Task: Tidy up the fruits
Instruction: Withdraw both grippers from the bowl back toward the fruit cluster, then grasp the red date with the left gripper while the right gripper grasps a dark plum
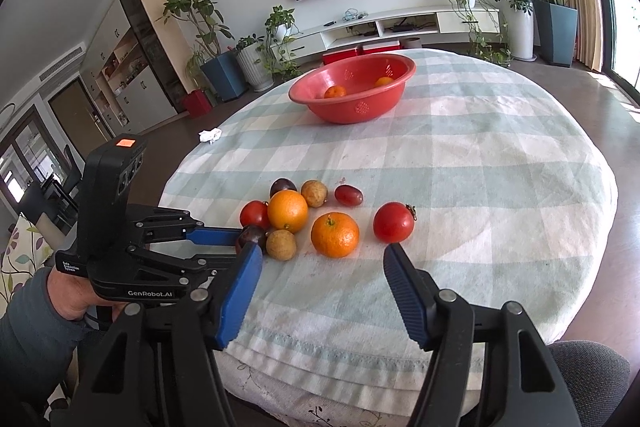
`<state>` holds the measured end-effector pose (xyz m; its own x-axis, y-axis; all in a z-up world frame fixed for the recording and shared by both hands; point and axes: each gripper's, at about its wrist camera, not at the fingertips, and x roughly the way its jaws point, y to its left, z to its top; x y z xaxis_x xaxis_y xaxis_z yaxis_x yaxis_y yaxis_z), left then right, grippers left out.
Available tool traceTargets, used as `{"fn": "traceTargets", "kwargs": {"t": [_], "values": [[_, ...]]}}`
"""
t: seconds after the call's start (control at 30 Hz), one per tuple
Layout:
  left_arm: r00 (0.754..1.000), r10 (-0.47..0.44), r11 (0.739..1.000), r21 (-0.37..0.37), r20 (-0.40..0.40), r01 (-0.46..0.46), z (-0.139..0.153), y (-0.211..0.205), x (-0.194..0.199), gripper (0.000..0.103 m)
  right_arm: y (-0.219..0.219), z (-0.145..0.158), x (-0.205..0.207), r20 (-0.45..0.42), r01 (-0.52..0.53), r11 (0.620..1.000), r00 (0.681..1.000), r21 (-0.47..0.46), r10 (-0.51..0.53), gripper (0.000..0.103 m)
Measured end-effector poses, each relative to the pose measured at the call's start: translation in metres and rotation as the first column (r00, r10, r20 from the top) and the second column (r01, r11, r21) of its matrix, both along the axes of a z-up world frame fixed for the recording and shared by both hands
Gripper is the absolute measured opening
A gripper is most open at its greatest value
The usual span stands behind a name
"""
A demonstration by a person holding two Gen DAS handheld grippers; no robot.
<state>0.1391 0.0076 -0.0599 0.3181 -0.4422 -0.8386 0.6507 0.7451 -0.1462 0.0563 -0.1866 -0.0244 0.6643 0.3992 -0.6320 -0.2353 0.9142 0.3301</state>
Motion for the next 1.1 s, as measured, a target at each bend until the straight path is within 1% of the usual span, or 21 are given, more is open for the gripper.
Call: {"fn": "traceTargets", "kwargs": {"t": [0.1,0.3,0.47,0.73,0.9,1.03,1.1], "values": [[1.000,0.001,1.000,-0.007,-0.004,-0.001,0.000,0.001,0.002,0.035,0.000,0.000,0.000,0.002,-0.002,1.000,1.000,0.000,0.002,0.067],[1.000,-0.004,1.000,0.001,0.005,0.004,-0.001,0.000,0.001,0.034,0.002,-0.002,-0.002,-0.005,-0.006,1.000,1.000,-0.002,0.006,0.065],[1.000,0.003,1.000,-0.003,0.001,-0.003,0.000,0.002,0.000,0.033,0.001,-0.002,-0.001,-0.005,-0.002,1.000,1.000,-0.001,0.002,0.065],[0.999,0.051,0.999,-0.018,-0.009,-0.051,0.002,0.012,-0.002,0.030,0.001,-0.003,-0.001,-0.009,0.002,1.000,1.000,-0.003,-0.002,0.064],[0.998,0.055,0.998,-0.023,-0.020,-0.055,0.001,0.014,-0.003,0.030,0.001,-0.005,0.001,-0.016,0.004,1.000,1.000,-0.005,-0.004,0.064],[0.998,0.061,0.998,-0.024,-0.021,-0.061,0.001,0.014,-0.002,0.031,0.002,-0.005,0.000,-0.013,-0.002,1.000,1.000,-0.009,0.002,0.064],[0.998,0.058,0.998,-0.017,-0.018,-0.058,0.001,0.012,-0.002,0.037,0.001,-0.006,0.000,-0.015,0.000,1.000,1.000,-0.009,0.000,0.064]]}}
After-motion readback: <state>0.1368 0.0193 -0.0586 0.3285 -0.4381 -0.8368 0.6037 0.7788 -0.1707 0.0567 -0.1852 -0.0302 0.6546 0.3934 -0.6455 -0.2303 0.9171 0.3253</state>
